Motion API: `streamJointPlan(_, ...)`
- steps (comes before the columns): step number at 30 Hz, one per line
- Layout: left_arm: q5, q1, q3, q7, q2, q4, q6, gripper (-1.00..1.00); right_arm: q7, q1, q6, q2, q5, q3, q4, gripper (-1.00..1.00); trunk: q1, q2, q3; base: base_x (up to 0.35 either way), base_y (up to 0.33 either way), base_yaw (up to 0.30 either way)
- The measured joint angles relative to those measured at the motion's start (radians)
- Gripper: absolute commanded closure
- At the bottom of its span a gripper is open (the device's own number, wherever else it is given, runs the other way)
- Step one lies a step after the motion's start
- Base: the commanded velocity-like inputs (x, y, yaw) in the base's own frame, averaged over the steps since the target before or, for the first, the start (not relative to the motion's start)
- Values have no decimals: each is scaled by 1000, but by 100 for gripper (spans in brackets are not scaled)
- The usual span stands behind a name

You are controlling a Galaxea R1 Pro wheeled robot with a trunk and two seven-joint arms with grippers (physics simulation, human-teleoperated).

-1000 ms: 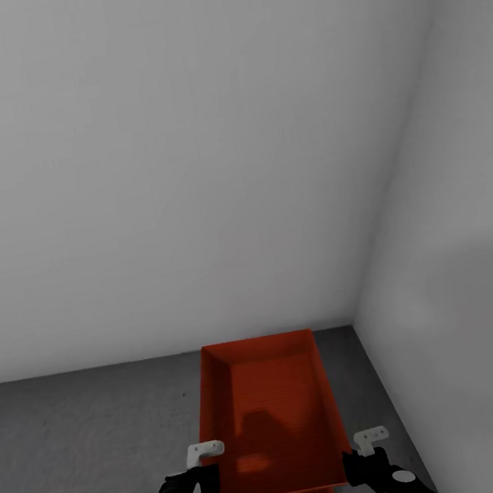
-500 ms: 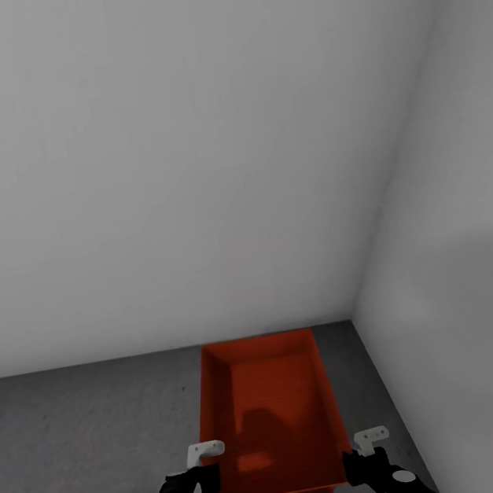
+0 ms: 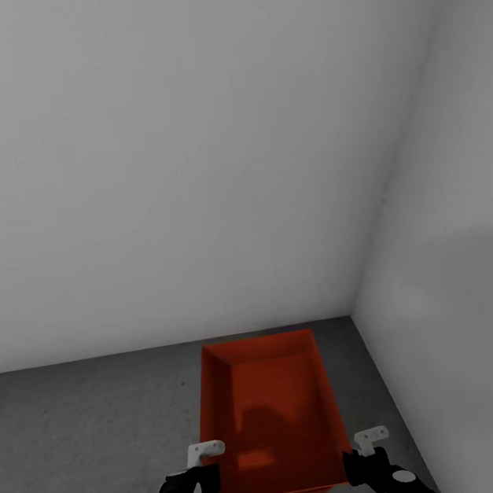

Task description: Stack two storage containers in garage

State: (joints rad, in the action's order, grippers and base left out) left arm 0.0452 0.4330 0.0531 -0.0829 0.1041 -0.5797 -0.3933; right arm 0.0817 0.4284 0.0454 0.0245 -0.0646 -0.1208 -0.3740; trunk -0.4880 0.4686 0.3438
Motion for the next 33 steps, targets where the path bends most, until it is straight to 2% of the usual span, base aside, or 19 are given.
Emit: streamJointPlan(33,-1,0,-1,0,0,0,0,100,0,0,0,0,0,0,0,100,0,0,5,0,0,0)
